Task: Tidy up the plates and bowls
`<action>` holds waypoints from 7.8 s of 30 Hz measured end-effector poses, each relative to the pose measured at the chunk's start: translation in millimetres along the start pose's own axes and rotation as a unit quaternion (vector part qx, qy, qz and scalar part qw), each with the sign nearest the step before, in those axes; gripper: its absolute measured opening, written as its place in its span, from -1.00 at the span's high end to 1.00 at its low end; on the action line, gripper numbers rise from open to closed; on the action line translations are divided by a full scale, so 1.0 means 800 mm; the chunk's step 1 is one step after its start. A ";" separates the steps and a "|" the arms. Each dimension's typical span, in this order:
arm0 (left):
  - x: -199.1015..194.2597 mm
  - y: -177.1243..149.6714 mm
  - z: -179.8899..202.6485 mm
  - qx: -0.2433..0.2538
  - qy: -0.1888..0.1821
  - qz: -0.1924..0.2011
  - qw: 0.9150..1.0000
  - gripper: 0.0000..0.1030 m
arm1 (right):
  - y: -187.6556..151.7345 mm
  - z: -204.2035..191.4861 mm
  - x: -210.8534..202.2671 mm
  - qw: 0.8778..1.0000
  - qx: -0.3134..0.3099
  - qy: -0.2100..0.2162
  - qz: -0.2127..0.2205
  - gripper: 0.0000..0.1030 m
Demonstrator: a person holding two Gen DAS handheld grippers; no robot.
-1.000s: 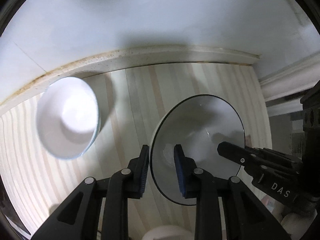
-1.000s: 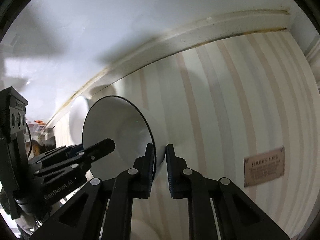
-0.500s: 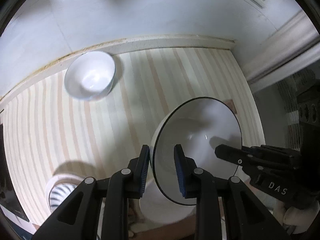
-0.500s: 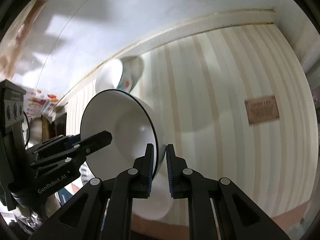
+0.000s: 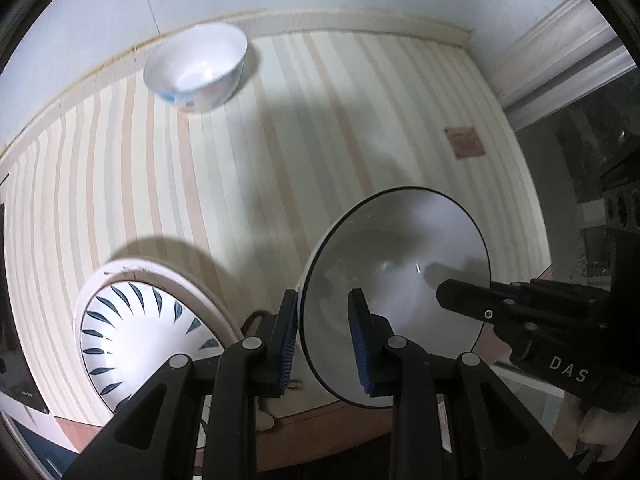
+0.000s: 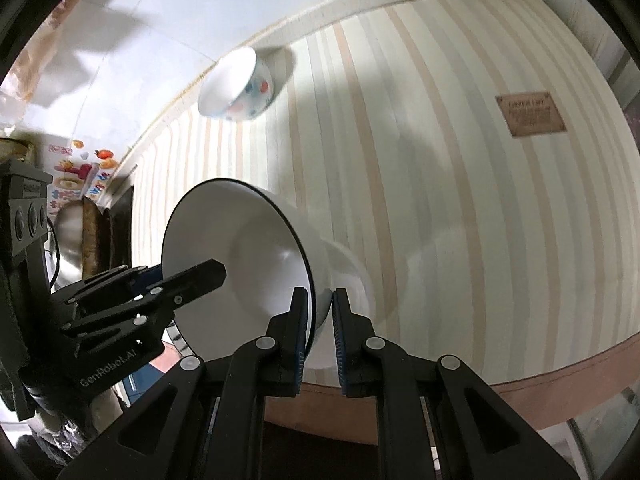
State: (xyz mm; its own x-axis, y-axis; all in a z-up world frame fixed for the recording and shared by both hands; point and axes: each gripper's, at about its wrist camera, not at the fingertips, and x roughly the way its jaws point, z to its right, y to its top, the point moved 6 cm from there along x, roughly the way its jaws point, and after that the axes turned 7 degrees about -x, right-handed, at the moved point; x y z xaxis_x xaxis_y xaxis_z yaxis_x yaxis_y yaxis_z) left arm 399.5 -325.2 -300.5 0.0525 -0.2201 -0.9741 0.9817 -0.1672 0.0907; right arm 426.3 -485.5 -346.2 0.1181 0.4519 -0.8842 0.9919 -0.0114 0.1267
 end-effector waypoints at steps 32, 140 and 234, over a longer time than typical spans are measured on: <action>0.059 -0.023 -0.002 0.016 0.043 -0.037 0.998 0.56 | -0.013 0.011 0.052 0.999 0.001 -0.025 -0.035 0.66; 0.000 -0.017 -0.015 0.015 0.025 -0.007 1.000 0.70 | -0.023 -0.015 0.000 1.000 0.010 -0.017 0.019 0.72; 0.036 0.010 -0.032 -0.071 -0.066 -0.049 0.994 -0.82 | -0.037 0.030 0.030 0.989 0.052 0.123 0.065 -0.95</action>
State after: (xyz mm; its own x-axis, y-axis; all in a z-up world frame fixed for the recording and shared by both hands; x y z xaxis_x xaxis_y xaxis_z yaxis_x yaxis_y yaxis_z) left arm 413.8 -308.5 -332.8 -0.0594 -0.3355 -0.9402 0.9974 -0.0595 -0.0418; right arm 400.9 -495.4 -381.9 0.2431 0.6439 -0.7255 0.9699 -0.1702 0.1739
